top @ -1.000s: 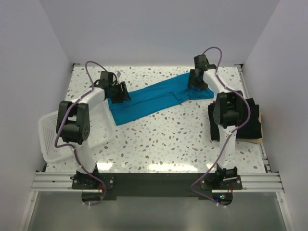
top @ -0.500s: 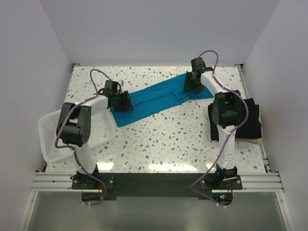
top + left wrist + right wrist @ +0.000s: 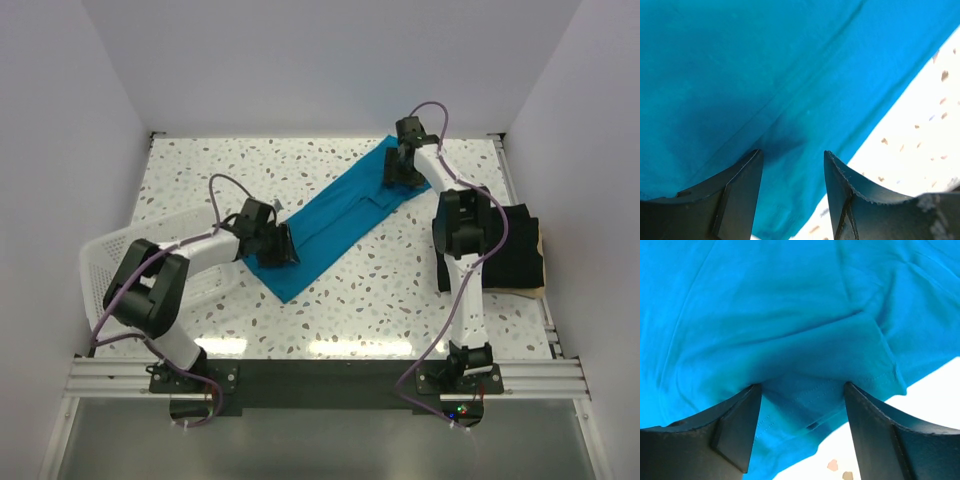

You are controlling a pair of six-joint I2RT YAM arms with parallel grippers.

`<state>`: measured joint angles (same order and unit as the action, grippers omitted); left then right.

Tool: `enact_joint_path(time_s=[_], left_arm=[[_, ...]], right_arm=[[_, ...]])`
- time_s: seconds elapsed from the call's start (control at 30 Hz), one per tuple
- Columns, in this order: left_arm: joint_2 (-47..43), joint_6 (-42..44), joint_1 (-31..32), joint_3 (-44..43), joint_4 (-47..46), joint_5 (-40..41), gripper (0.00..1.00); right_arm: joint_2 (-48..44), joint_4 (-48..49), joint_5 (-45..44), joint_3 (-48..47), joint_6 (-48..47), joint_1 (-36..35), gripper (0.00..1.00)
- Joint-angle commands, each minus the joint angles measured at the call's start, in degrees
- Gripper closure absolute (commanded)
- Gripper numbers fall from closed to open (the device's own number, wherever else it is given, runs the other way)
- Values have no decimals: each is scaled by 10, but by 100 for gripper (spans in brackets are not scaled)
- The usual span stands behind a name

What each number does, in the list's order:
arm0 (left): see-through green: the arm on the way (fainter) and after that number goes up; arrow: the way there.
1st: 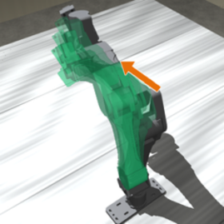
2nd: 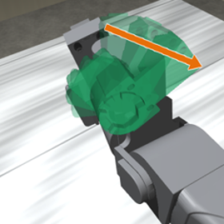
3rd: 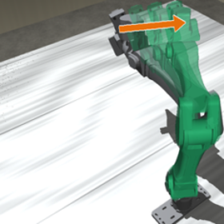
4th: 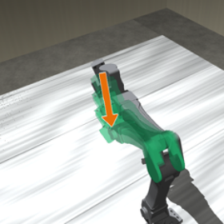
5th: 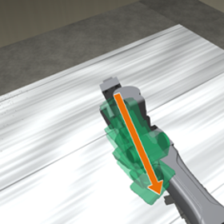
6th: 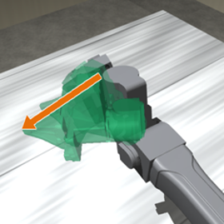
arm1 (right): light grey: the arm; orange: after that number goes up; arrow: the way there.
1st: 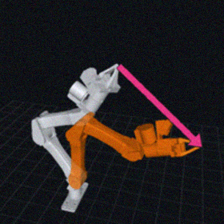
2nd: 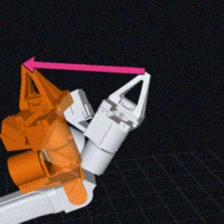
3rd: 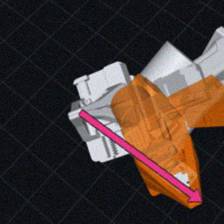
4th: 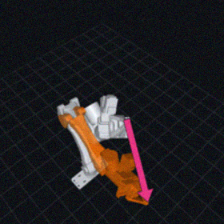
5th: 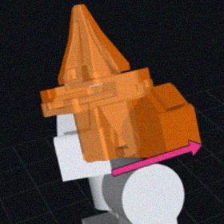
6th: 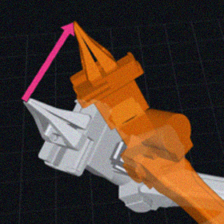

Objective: Fold and stack the t-shirts
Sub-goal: Fold the tshirt

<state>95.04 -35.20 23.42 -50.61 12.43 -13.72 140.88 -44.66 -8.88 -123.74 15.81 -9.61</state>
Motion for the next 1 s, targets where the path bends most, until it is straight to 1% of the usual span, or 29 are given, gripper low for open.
enact_joint_path(time_s=[0.0,0.07,0.13,0.3,0.4,0.43,0.47,0.6,0.7,0.9,0.97], left_arm=[[-38,-69,49,38,-3,-28,43],[-46,-92,71,50,-15,-30,43],[-47,-111,101,54,-29,-36,43],[-17,-139,163,62,-82,-75,43],[15,-149,190,55,-114,-91,43],[23,-156,195,53,-138,-96,43],[37,-159,200,49,-146,-100,43],[62,-174,227,41,-187,-123,43],[81,-186,246,40,-228,-144,43],[111,-206,296,37,-313,-179,43],[110,-200,307,25,-316,-184,43]], right_arm=[[61,-38,-10,-60,-58,6,27],[71,-37,-4,-82,-70,7,26],[77,-23,4,-84,-83,6,24],[80,-4,48,-86,-97,6,20],[84,5,76,-86,-96,6,16],[86,6,82,-88,-94,5,15],[90,6,87,-91,-93,3,11],[102,-2,88,-113,-97,-8,6],[95,3,88,-109,-102,-21,2],[64,20,99,-80,-94,-39,1],[51,20,99,-77,-89,-43,1]])
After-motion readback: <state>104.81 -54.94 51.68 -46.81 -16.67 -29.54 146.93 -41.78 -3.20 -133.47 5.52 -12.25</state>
